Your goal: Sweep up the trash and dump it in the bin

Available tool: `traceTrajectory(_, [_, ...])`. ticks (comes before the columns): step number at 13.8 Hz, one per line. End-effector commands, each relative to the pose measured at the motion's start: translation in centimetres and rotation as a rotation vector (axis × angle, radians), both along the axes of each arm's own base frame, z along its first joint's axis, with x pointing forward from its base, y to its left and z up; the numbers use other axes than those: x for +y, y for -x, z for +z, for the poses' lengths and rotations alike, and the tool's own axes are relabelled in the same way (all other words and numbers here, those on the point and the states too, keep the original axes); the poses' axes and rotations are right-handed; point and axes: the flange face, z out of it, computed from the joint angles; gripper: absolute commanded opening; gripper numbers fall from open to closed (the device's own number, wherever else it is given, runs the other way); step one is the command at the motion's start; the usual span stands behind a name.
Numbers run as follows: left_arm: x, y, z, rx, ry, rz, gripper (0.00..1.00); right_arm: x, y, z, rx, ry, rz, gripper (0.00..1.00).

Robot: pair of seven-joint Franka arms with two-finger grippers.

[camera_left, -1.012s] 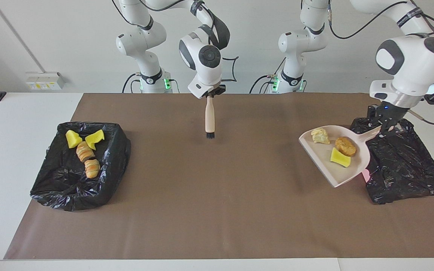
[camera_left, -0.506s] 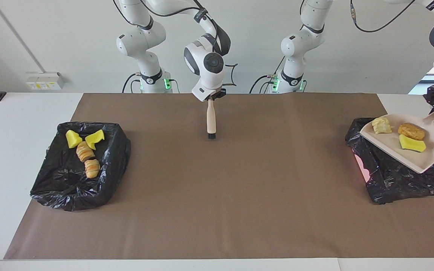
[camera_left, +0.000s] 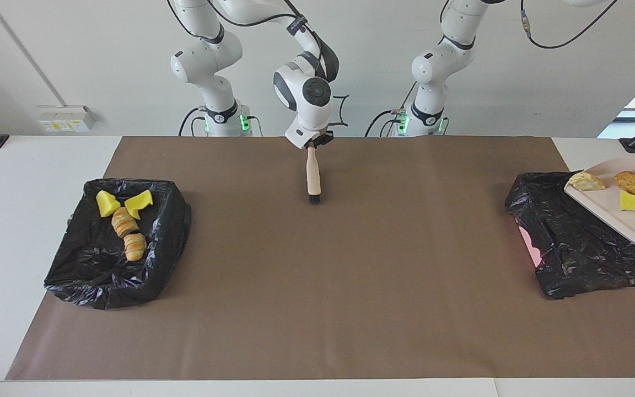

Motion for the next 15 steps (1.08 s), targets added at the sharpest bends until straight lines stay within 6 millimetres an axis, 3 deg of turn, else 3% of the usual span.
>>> traceTrajectory(1, [0.0, -0.3, -0.4, 0.042, -0.068, -0.039, 0.0, -0.5, -0.4, -0.3, 0.001, -0.021, -0.031, 0.33])
traceTrajectory(3, [0.5, -0.1, -0.7, 0.053, -0.104, -0.053, 0.0, -0.6, -1.9, -0.4, -0.004, -0.033, -0.034, 1.0])
traceTrajectory(5, [0.4, -0.1, -0.5, 0.093, -0.165, -0.075, 0.0, 0.7, -4.8, 0.7, -0.033, -0.064, -0.033, 1.0])
traceTrajectory(8, [0.6, 0.1, -0.4, 0.118, -0.198, -0.081, 0.0, 0.5, -8.9, 3.6, -0.104, -0.104, -0.074, 1.0])
traceTrajectory(12, [0.5, -0.2, 0.4, 0.139, -0.267, -0.107, 0.0, -4.4, -16.0, 8.9, -0.276, -0.087, -0.116, 1.0])
traceTrajectory(15, [0.3, -0.2, 3.2, 0.116, -0.308, -0.111, 0.0, -8.6, -20.6, 13.5, -0.394, -0.09, -0.12, 1.0])
